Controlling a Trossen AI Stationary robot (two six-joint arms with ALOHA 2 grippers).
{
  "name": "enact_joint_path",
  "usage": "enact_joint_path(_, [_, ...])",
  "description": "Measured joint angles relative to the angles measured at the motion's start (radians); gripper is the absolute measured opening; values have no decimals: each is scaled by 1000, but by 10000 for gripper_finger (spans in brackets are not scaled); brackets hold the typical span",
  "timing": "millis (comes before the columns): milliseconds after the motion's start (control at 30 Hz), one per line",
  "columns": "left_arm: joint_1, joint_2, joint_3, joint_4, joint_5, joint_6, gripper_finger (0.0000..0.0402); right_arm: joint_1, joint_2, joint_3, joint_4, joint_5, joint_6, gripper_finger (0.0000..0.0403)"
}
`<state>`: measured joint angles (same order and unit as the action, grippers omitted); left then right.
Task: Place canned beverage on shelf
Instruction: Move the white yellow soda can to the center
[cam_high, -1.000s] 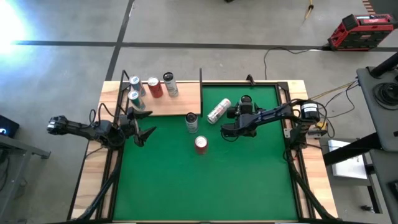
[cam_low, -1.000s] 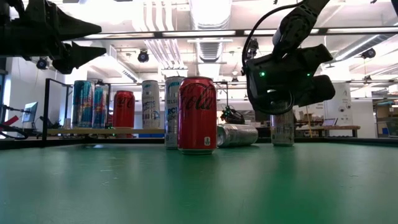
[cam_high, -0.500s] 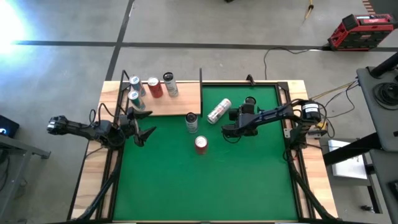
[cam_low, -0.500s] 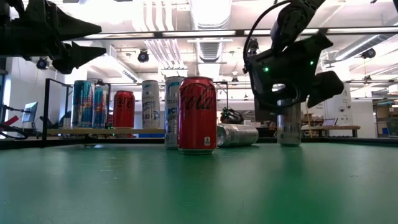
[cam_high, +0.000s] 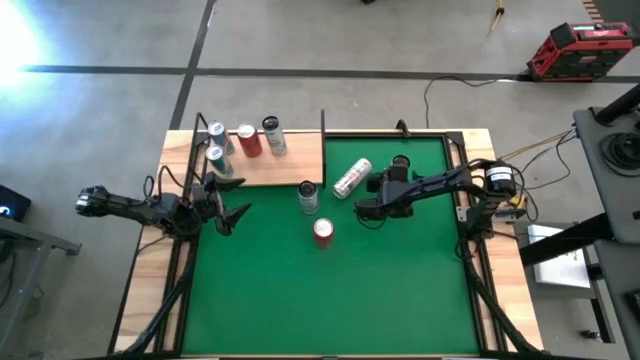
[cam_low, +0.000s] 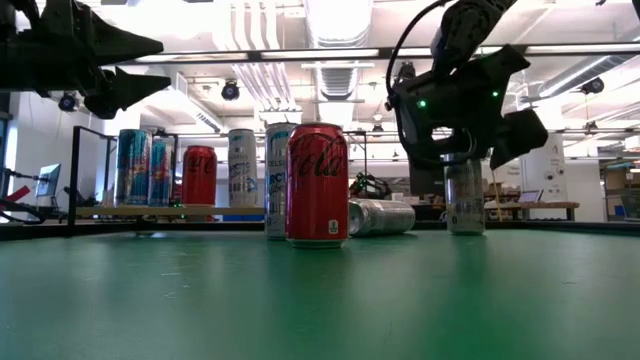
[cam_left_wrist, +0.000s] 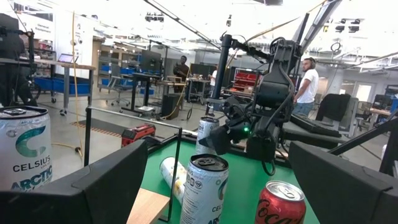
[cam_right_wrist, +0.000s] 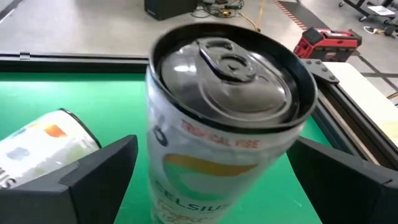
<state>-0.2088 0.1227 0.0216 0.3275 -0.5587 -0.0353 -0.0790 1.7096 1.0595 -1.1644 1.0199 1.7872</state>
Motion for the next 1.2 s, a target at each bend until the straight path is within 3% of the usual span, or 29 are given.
enact_joint_path(200, [0,0,0,0,0,0,375,27,0,54,-26,-54,-10,400])
enact_joint_path(467, [0,0,0,0,0,0,375,47,0,216,-257,-379,-1,400])
enact_joint_path(600, [0,0,0,0,0,0,375,51,-2,247,-317,-445,92,400])
enact_joint_path(800, [0,0,0,0,0,0,375,66,2,211,-273,-361,132,400])
enact_joint_path(1200, [0,0,0,0,0,0,375,65,2,-38,33,46,166,400])
